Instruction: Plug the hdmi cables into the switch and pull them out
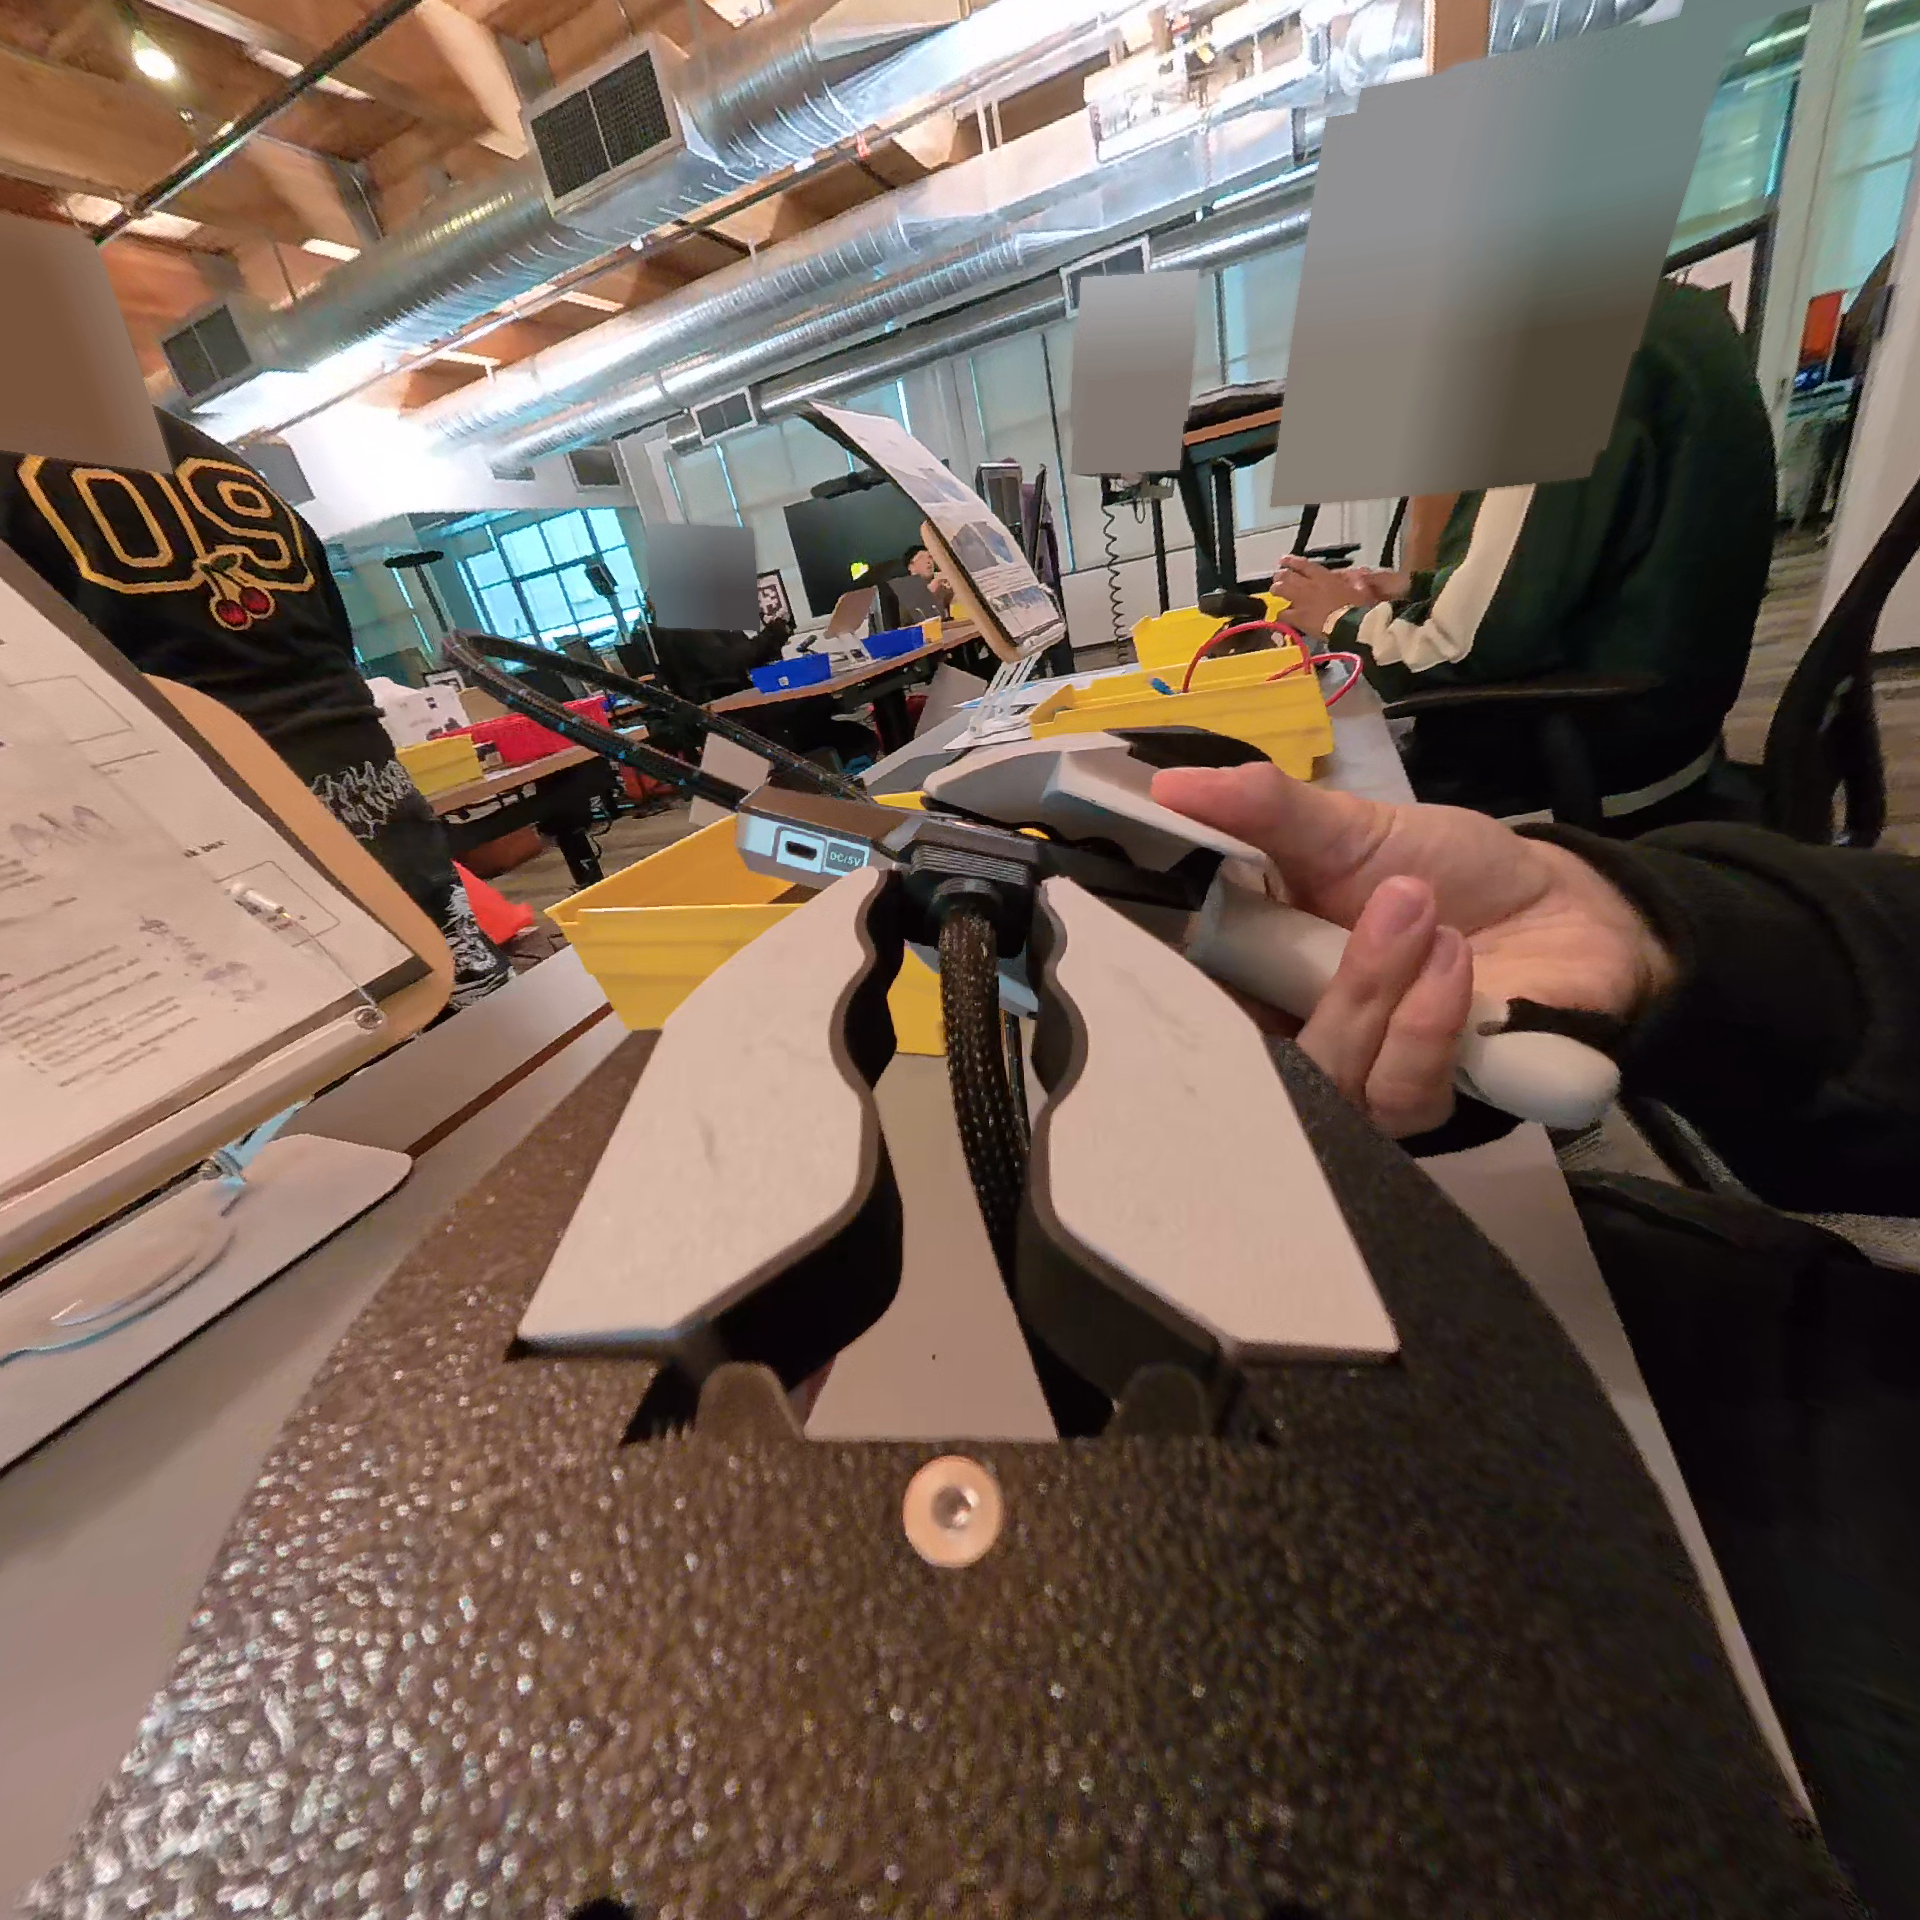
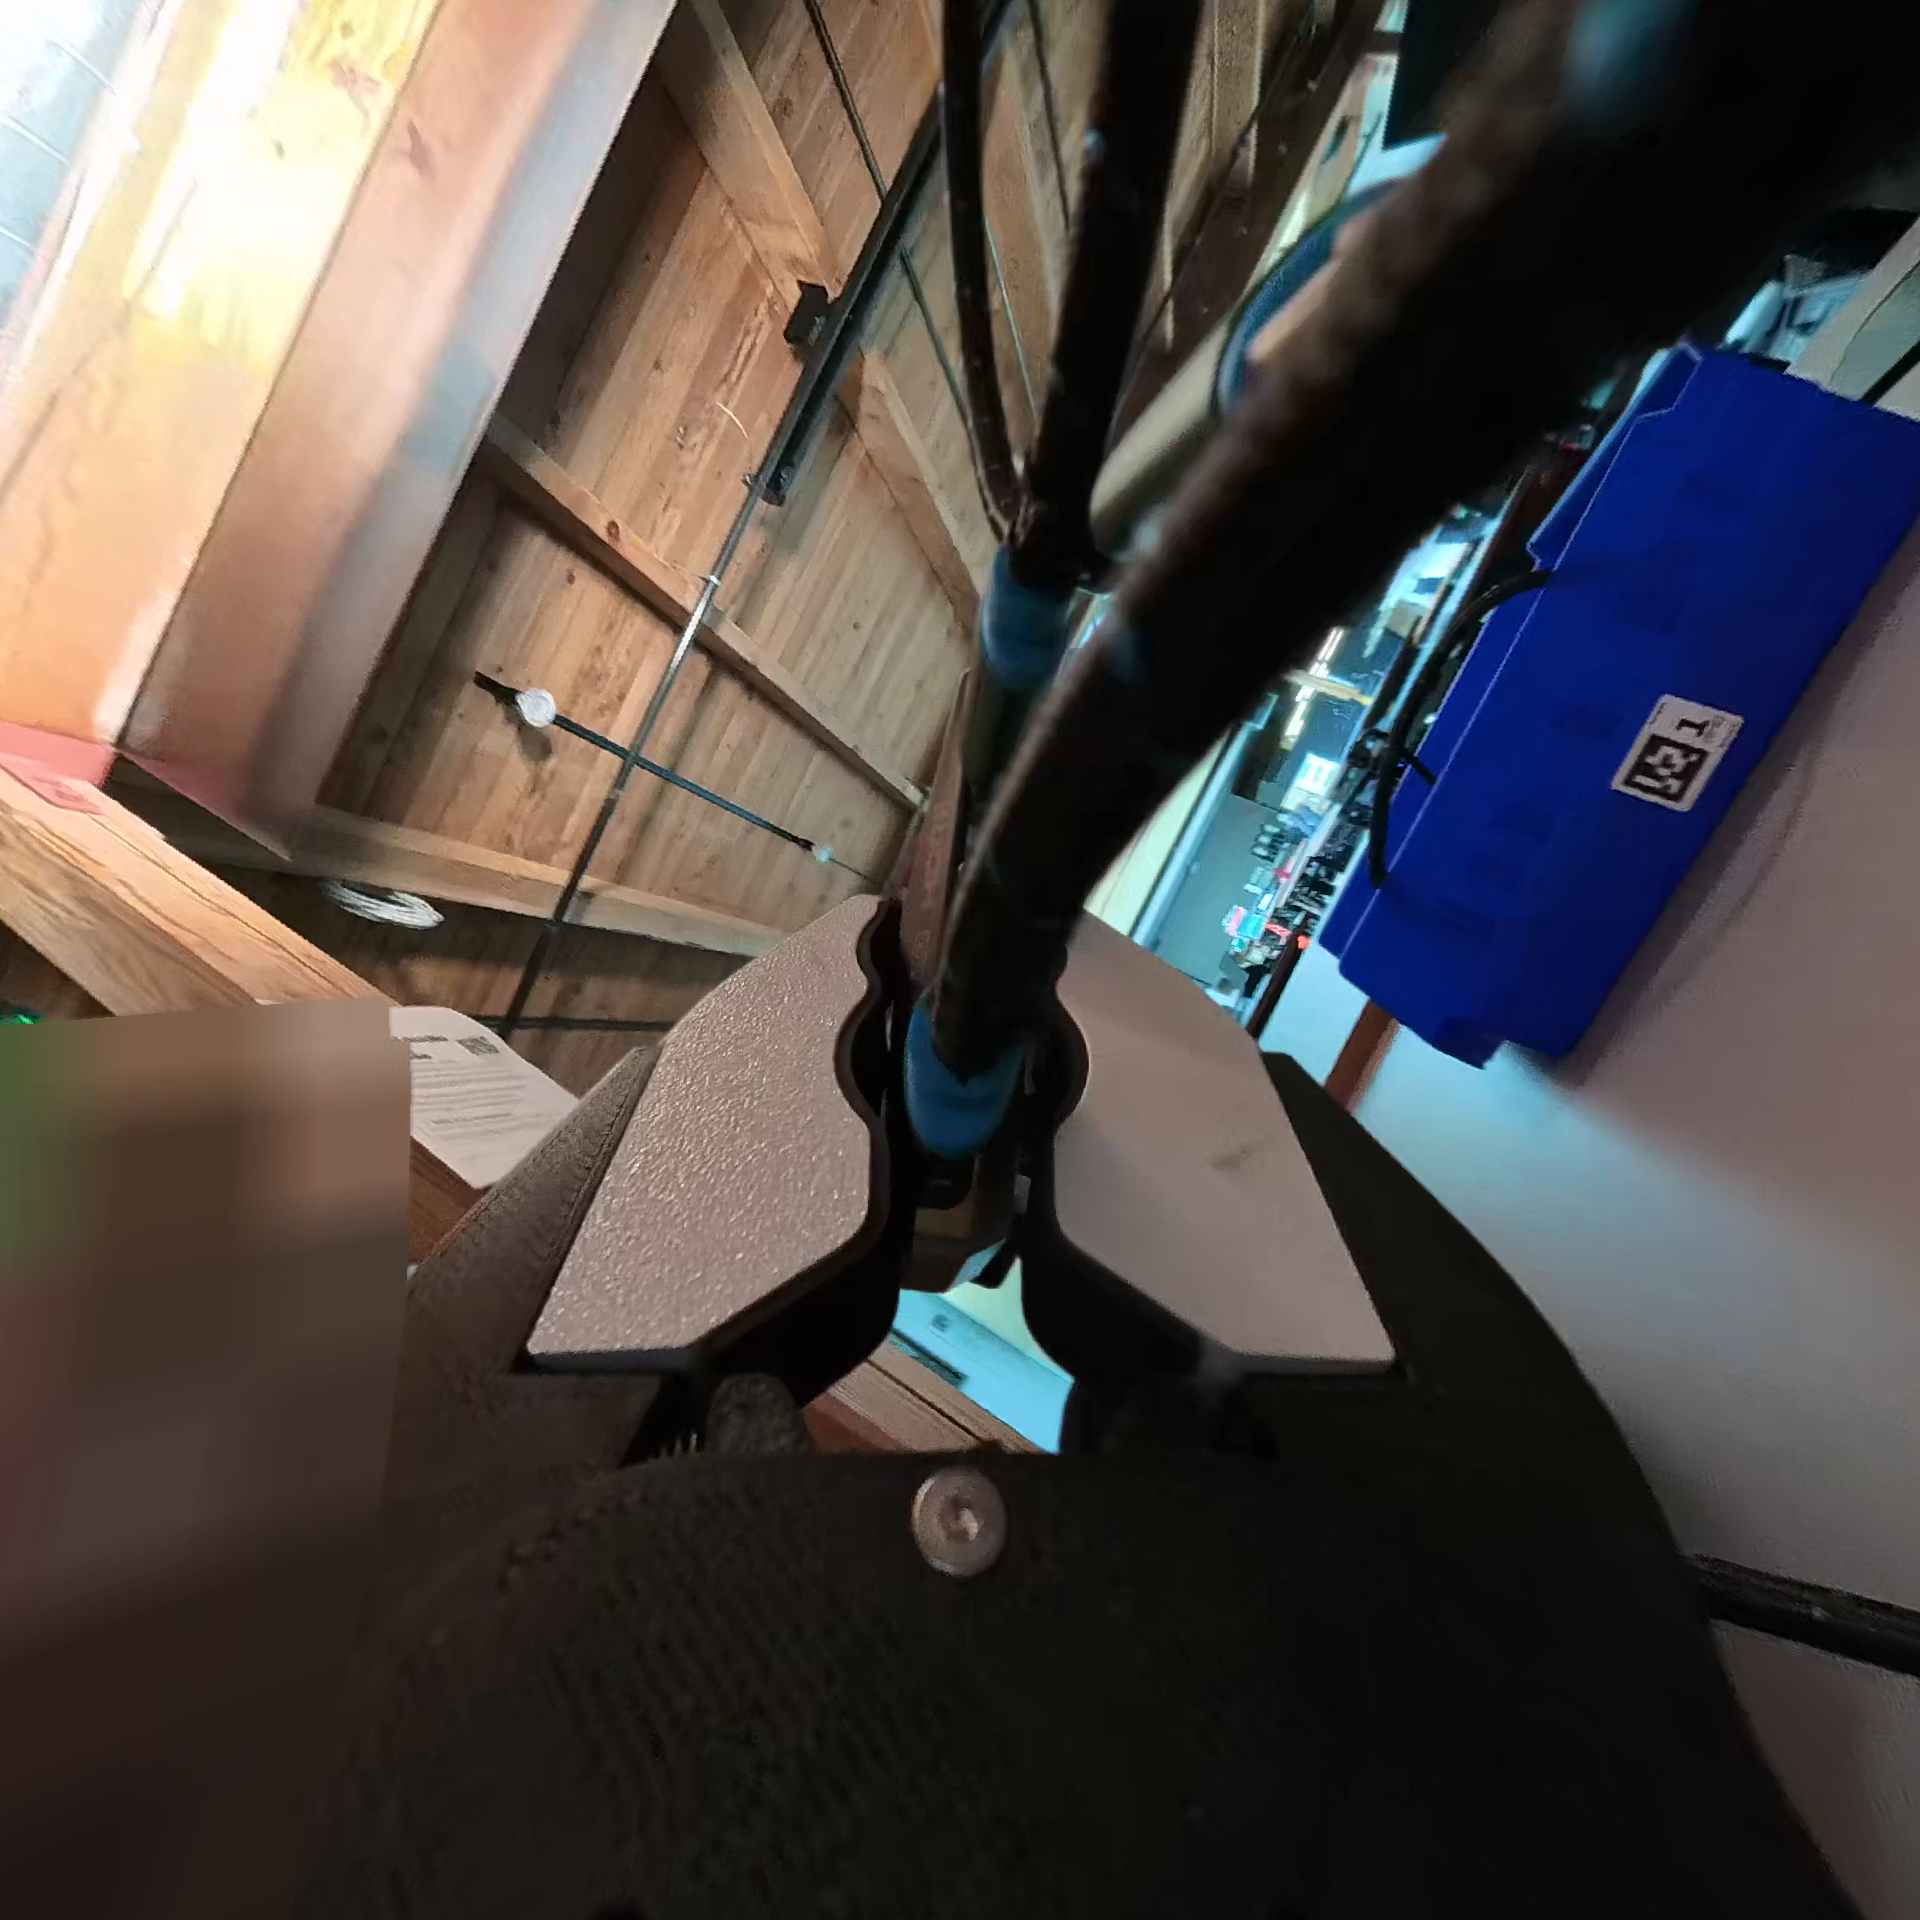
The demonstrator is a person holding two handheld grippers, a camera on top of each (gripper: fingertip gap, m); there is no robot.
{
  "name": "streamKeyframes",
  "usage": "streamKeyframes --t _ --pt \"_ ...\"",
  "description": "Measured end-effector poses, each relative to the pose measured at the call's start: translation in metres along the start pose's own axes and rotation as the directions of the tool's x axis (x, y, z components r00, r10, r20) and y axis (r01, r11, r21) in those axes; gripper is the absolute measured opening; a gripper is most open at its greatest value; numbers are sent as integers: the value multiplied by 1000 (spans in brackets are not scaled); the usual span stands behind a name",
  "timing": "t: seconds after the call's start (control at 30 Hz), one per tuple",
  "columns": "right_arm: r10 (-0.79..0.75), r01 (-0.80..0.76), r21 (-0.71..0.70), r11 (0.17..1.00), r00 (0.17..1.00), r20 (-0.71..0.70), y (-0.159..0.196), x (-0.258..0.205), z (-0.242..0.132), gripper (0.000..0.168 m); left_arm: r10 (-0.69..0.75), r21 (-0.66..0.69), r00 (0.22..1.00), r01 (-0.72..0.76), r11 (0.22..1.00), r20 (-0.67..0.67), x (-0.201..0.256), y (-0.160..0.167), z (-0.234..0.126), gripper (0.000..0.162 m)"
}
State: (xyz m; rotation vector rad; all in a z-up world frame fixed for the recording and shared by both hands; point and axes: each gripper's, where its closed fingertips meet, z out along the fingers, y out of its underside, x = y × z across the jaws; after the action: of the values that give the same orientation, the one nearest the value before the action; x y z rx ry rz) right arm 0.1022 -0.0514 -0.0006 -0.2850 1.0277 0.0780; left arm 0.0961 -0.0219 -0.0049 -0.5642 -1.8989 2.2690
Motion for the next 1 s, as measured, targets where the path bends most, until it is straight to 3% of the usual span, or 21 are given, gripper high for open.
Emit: streamKeyframes --t 0.5,0.83,1.0 --pt "-46 45 -26 999 998 -36 4 5 0 24 0 0 1000 0 1000 -22 -2 4 -4 23" --pt "-80 70 -118 991 993 -83 15 4 1 23 47 39 997 -45 998 -54 0 2 -11 23" --pt "-71 57 -149 987 993 -92 18 7 1 25 147 -6 988 -148 989 -54 2 5 -13 22"
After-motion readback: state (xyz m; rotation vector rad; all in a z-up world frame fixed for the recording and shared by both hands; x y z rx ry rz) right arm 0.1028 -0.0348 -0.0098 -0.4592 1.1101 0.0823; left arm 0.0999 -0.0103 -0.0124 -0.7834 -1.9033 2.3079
